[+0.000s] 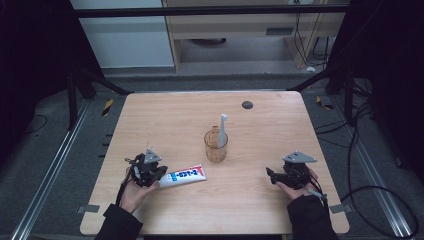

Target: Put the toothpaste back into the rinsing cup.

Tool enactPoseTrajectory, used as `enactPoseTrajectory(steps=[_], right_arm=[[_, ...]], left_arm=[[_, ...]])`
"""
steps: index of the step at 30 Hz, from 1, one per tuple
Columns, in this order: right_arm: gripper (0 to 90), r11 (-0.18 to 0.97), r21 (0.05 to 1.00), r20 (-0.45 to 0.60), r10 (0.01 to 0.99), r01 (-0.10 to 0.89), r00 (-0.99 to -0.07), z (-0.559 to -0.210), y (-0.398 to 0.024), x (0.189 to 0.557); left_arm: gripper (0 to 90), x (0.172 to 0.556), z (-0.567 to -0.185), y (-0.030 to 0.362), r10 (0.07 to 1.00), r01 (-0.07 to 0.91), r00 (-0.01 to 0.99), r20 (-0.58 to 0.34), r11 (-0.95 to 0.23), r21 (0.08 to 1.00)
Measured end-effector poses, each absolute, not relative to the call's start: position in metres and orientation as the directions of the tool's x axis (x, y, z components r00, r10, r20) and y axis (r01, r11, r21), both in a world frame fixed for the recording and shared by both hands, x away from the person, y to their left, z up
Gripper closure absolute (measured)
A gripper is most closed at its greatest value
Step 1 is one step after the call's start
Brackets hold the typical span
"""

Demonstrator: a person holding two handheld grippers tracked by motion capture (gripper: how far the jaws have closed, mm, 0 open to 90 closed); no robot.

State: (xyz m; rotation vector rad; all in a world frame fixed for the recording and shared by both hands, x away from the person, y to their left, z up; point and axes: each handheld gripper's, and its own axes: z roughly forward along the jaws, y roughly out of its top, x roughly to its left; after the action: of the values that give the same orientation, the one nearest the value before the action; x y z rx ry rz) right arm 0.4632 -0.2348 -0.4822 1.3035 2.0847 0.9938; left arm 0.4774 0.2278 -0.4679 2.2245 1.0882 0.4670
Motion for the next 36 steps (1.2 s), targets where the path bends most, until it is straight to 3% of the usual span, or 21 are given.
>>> enactPoseTrajectory(steps=[24, 36], right_arm=[[22.0, 0.279, 0.787, -0.024, 0.905, 0.550, -0.424, -0.481, -0.235, 0.462], [22.5, 0.270, 0.790, -0.016, 0.907, 0.551, -0.422, -0.481, -0.238, 0.462]], left_arm=[[89.1, 0.448, -0.469, 0.226, 0.763, 0.575, 0.644, 0.052, -0.528, 0.626], [84.6, 0.454, -0.453, 0.240, 0.802, 0.599, 0.597, 0.033, -0.473, 0.646]])
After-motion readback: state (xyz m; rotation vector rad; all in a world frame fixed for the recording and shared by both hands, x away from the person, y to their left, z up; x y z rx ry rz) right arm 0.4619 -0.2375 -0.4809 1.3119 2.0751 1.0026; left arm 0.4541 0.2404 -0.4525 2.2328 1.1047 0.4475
